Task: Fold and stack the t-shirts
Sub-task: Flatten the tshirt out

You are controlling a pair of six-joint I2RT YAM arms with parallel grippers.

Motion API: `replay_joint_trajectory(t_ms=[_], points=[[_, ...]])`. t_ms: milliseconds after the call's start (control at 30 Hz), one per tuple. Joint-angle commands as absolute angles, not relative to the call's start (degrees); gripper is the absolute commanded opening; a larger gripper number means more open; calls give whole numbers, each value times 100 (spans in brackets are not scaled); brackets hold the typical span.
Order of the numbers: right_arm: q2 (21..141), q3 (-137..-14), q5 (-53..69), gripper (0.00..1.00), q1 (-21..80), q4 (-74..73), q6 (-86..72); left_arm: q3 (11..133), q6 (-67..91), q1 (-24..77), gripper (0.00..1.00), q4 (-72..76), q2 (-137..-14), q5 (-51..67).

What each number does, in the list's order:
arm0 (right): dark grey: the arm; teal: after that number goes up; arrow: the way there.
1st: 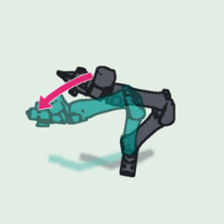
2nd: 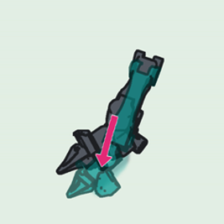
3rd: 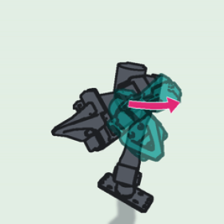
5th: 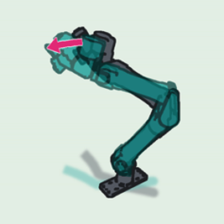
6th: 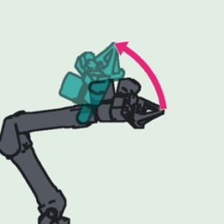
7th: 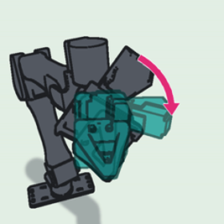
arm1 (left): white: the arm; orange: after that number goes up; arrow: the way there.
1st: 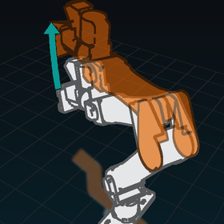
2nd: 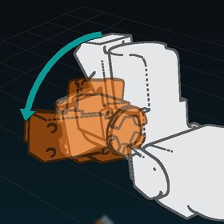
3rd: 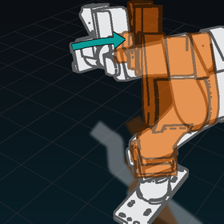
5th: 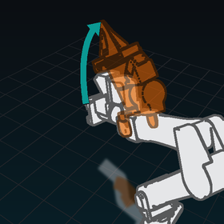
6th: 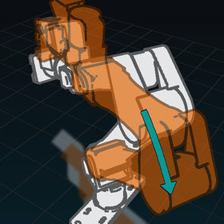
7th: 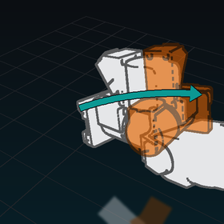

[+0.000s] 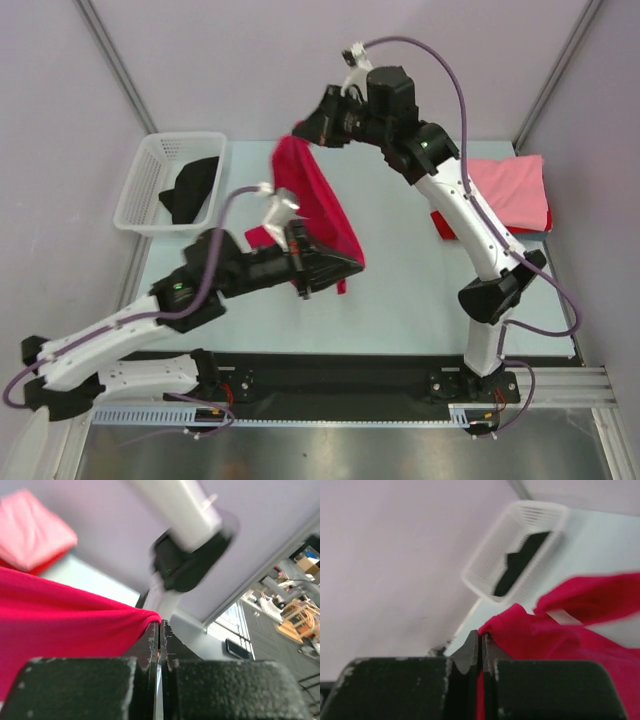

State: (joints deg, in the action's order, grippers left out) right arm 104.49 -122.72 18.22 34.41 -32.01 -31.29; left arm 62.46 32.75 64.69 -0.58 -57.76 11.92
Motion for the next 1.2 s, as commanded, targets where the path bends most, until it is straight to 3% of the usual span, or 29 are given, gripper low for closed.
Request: replay_joint_trajectory(t_ms=[0, 100, 300, 433, 500, 733, 1000, 1100, 1133, 1167], points=[[10643, -14589, 1985, 0, 3735, -3322, -3110, 6959, 2472, 6548, 0, -868, -5028, 1265], [10295, -14733, 2520, 0, 3613, -2440, -3506, 7654, 2382, 6548, 0, -809, -4869, 1973], [8597, -11693, 2049, 0, 2534, -512, -4603, 8893, 2628, 6548, 0, -133, -5703, 2926], [8866, -10093, 2644, 0, 1522, -202, -5177, 9464, 2847, 6522, 0, 404, -6546, 3154], [9183, -9880, 2942, 0, 1310, -342, -5037, 9562, 3371, 6294, 0, 912, -7185, 3400], [9914, -9291, 3489, 5, 1055, -316, -4483, 8650, 5439, 6196, 1, 3706, -9514, 4350], [9300, -7684, 3560, 3, 220, -89, -4175, 6559, 5775, 6732, 0, 5475, -10309, 3991], [9124, -7393, 3376, 1, 62, -271, -3964, 6425, 5608, 6987, 18, 5327, -10432, 3973], [9080, -7348, 3323, 1, 62, -307, -3842, 6434, 5512, 7074, 42, 4935, -10415, 3938], [9036, -7287, 3235, 2, 62, -334, -3823, 6434, 5198, 7101, 51, 4678, -10372, 3903]])
